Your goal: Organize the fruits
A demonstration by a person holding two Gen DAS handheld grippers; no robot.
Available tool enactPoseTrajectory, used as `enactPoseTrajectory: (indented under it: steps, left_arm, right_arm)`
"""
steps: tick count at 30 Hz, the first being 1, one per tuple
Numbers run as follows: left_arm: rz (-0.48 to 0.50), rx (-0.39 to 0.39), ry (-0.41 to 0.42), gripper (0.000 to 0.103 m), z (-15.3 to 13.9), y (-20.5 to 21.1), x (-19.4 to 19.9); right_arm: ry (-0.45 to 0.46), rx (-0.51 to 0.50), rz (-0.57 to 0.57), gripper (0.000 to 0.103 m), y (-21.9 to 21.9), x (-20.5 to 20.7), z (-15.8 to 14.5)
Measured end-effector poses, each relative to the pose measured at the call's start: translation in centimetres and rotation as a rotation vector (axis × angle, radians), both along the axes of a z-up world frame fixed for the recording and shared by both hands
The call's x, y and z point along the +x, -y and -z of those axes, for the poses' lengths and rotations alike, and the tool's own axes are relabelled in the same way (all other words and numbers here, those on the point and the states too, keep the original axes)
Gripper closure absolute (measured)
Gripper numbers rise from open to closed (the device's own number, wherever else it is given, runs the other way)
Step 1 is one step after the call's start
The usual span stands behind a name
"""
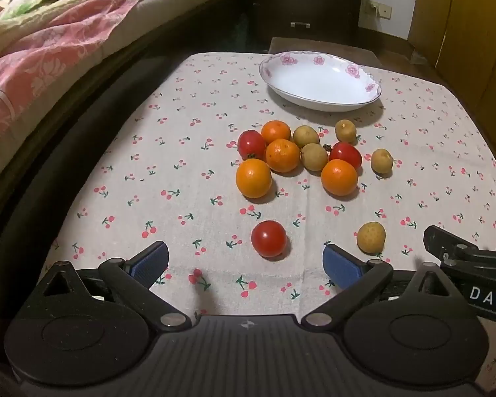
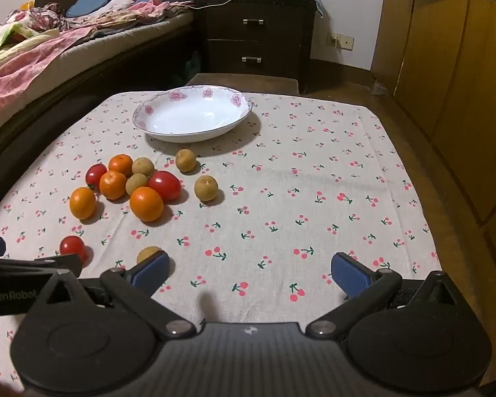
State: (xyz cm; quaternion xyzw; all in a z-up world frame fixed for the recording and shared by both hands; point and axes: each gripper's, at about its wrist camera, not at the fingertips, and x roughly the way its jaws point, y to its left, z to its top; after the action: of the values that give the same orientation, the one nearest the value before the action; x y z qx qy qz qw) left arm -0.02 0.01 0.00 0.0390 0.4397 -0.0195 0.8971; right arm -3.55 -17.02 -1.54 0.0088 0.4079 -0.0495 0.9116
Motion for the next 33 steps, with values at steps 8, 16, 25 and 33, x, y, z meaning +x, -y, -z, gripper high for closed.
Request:
enactPoseTrajectory:
  steps: [8,16,25,33]
  left_arm:
    - [-0.003,-0.004,-0.007,0.002,0.15,-0.12,-0.12]
    - [0.000,-0.004,-0.010,0.002,0.24,-0.18,-0.06]
    - [0.001,0.000,-0.008,0.003,0.30,-0.19,-0.04]
    - [0.003,0.007,-0.007,0.003,0.34,-0.20,-0.05]
  right_arm:
    - [-0.003,0.000,0.001,0.000,0.01,0.07,0.11]
    - [-0.004,0.001,0.000,0.000,0.07,0.03,0.18]
    - [-0.008,0.003,0.000,0.000,0.07,0.10,0.24]
    - [-0.010,0.004,0.000,0.000,0.06,0.04,0.31]
